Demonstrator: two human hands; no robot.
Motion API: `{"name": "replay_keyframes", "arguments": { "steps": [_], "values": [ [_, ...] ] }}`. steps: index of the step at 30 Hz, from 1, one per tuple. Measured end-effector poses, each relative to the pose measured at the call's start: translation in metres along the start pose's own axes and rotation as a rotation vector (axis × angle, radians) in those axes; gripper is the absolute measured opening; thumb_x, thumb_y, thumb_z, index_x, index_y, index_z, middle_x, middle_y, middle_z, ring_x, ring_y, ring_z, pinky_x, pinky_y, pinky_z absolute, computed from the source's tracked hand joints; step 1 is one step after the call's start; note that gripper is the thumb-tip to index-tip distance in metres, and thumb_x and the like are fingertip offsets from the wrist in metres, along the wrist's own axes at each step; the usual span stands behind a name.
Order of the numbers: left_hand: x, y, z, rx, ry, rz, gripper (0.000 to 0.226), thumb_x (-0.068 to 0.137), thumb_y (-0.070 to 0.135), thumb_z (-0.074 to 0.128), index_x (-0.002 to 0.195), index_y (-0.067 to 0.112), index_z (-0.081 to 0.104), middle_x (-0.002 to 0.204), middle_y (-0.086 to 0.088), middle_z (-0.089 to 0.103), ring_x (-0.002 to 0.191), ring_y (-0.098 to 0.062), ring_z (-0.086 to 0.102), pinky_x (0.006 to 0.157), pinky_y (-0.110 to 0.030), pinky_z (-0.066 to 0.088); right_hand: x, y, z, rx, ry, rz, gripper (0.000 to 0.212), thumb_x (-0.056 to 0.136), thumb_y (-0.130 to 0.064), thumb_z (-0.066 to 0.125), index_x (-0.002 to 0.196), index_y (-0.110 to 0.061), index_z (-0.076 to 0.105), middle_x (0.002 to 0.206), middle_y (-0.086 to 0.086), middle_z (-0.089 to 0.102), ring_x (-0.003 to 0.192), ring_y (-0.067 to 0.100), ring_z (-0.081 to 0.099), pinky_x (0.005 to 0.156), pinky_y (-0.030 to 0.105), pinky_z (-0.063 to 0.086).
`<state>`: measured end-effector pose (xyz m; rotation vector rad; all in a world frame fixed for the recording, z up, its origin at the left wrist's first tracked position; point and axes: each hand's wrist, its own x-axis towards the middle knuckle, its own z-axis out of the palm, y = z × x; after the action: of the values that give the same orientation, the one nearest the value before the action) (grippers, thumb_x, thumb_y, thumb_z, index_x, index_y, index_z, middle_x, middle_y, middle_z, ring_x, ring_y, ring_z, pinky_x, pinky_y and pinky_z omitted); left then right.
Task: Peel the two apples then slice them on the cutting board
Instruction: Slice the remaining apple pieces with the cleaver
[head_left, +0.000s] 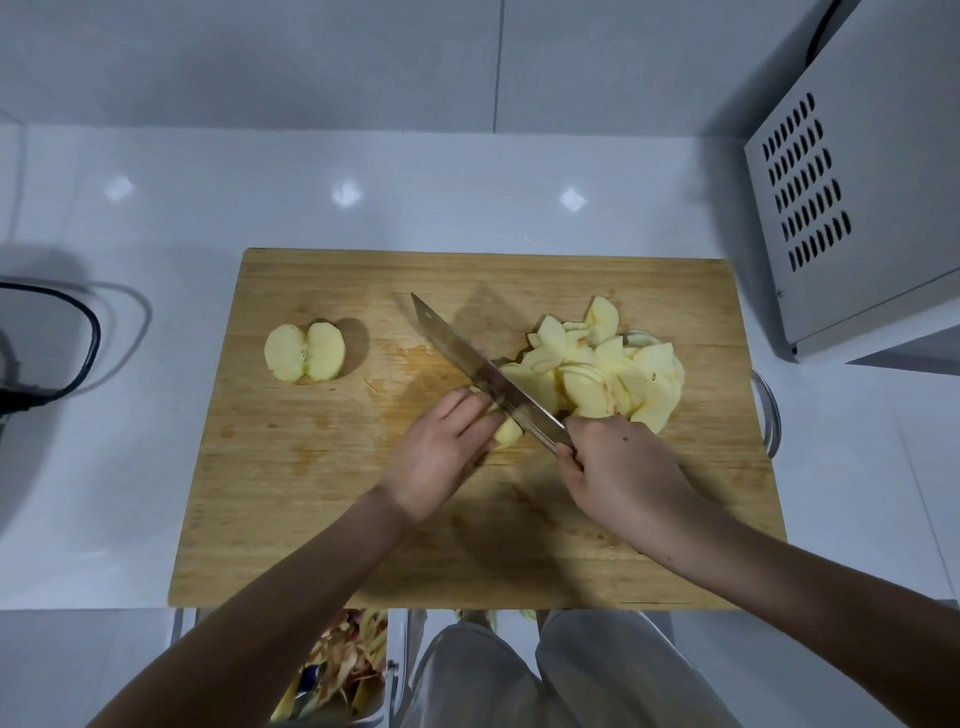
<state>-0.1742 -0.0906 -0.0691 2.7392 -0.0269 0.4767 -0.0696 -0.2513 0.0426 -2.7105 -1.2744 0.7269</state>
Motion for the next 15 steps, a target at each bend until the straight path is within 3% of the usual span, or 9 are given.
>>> {"name": "replay_keyframes", "arguments": {
  "steps": [15],
  "values": [
    [0.001, -0.001, 0.000, 0.004, 0.018, 0.016, 0.030, 0.090, 0.022, 0.052, 0.108, 0.005, 0.068, 0.110, -0.014, 0.065, 0.104, -0.024, 0.050, 0.080, -0.035, 0.053, 0.000, 0.001, -0.005, 0.015, -0.036, 0.010, 0.019, 0.097, -0.025, 0.040, 0.095, -0.017, 0.057, 0.063, -0.013, 0.038, 0.052, 0.000, 0.036, 0.045, 0.014, 0.024]
  ]
}}
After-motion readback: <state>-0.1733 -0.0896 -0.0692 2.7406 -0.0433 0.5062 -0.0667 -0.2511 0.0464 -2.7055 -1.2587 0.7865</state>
